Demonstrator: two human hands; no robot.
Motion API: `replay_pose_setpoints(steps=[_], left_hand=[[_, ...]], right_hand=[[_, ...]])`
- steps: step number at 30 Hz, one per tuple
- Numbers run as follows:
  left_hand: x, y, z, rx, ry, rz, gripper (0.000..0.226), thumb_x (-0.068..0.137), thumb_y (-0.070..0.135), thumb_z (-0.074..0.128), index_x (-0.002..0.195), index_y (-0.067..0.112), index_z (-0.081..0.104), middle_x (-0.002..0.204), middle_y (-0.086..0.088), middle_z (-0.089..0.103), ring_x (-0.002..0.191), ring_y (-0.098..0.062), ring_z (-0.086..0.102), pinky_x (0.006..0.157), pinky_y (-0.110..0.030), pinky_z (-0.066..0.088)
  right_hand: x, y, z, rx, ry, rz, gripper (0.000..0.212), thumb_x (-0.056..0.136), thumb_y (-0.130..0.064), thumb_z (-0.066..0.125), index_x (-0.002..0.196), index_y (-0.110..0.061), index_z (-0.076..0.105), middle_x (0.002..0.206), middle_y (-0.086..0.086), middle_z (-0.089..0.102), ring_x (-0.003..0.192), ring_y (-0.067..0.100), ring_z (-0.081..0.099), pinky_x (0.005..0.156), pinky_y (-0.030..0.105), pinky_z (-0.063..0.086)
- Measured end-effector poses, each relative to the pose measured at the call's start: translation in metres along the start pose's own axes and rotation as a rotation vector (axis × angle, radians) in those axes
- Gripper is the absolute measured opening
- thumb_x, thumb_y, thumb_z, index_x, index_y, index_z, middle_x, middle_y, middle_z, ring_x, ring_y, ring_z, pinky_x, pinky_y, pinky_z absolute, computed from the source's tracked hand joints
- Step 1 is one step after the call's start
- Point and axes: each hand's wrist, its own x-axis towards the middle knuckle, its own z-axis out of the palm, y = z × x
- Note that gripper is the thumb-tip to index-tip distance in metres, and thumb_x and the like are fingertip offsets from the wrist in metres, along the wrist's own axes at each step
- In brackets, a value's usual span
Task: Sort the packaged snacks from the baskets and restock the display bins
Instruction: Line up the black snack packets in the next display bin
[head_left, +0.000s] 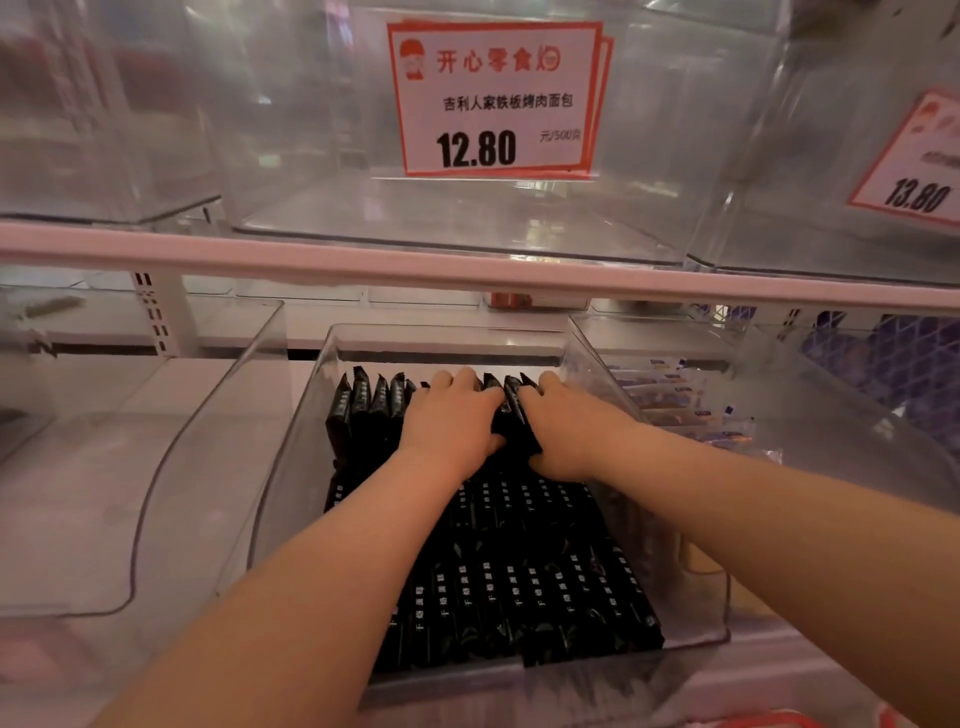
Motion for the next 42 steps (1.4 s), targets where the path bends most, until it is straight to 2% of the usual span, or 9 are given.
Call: replay_pose_setpoints(steps=[7,13,17,21,26,31,34,38,42], left_hand=[[-0.012,-0.005,-0.015,0.079,-0.176,0.026,0.074,0.090,0.030,0.054,0.148,0.017,0.011,0.147,-0.006,0.031,0.134,-0.026,0.030,0.101,-0.040,0.038],[-0.037,-0.011,-0.034,0.170,-0.308,0.075,0.066,0.088,0.039,0.053,0.144,0.016,0.024,0.147,-0.008,0.029,0.134,-0.028,0.029,0.105,-0.042,0.035],[-0.057,0.000,-0.061,0.211,-0.221,0.184,0.047,0.092,0.034,0.047,0.135,0.017,0.039,0.132,-0.005,0.044,0.122,-0.025,0.044,0.094,-0.041,0.045],[-0.096,0.031,-0.081,0.203,-0.013,0.402,0.029,0.094,0.032,0.035,0.116,0.020,0.050,0.106,0.001,0.058,0.098,-0.021,0.059,0.069,-0.035,0.047],[-0.158,0.090,-0.070,0.132,-0.002,0.624,0.026,0.094,0.032,0.034,0.100,0.018,0.055,0.093,-0.001,0.063,0.084,-0.027,0.062,0.059,-0.033,0.044],[-0.192,0.163,0.007,0.149,-0.355,0.712,0.026,0.097,0.032,0.034,0.108,0.016,0.052,0.102,-0.007,0.061,0.088,-0.030,0.060,0.063,-0.037,0.046],[-0.208,0.196,0.069,0.109,-0.515,0.695,0.026,0.096,0.027,0.037,0.109,0.013,0.054,0.107,-0.010,0.062,0.093,-0.032,0.060,0.065,-0.036,0.044],[-0.234,0.218,0.145,0.132,-0.753,0.698,0.023,0.097,0.017,0.036,0.110,0.009,0.054,0.103,-0.011,0.061,0.085,-0.029,0.057,0.061,-0.037,0.042],[-0.237,0.218,0.202,0.112,-0.864,0.623,0.022,0.097,0.010,0.034,0.104,0.006,0.054,0.093,-0.012,0.057,0.075,-0.027,0.050,0.063,-0.037,0.043]], right_hand=[[0.000,-0.010,0.006,0.069,0.191,0.124,0.040,0.089,-0.001,0.050,0.127,-0.006,0.037,0.127,0.017,0.041,0.111,0.035,0.051,0.082,0.040,0.045],[-0.016,-0.014,0.009,0.160,0.110,0.153,0.040,0.088,-0.003,0.050,0.126,-0.005,0.040,0.130,0.016,0.041,0.119,0.035,0.043,0.094,0.041,0.041],[-0.049,-0.017,-0.018,0.240,0.116,0.078,0.042,0.090,-0.021,0.052,0.128,-0.009,0.041,0.130,0.012,0.042,0.118,0.033,0.048,0.094,0.044,0.046],[-0.129,-0.003,-0.036,0.408,0.319,-0.110,0.021,0.091,-0.023,0.053,0.111,-0.018,0.060,0.094,-0.001,0.066,0.086,0.013,0.060,0.074,0.025,0.045],[-0.232,0.028,0.003,0.575,0.437,-0.106,0.012,0.086,-0.022,0.053,0.081,-0.025,0.062,0.059,-0.018,0.052,0.056,-0.003,0.048,0.054,0.011,0.034],[-0.263,0.053,0.115,0.582,0.147,0.099,0.015,0.091,-0.015,0.053,0.091,-0.009,0.066,0.081,0.008,0.069,0.079,0.028,0.063,0.067,0.035,0.044],[-0.278,0.067,0.186,0.487,-0.106,0.213,0.018,0.092,-0.017,0.049,0.086,-0.007,0.064,0.093,0.015,0.069,0.084,0.032,0.062,0.069,0.035,0.043],[-0.307,0.083,0.273,0.355,-0.476,0.246,0.024,0.095,-0.018,0.040,0.073,-0.012,0.049,0.080,0.012,0.058,0.071,0.025,0.053,0.073,0.037,0.048],[-0.324,0.097,0.341,0.156,-0.603,0.182,0.029,0.095,-0.011,0.037,0.119,-0.010,0.055,0.123,0.012,0.055,0.111,0.030,0.053,0.092,0.040,0.043]])
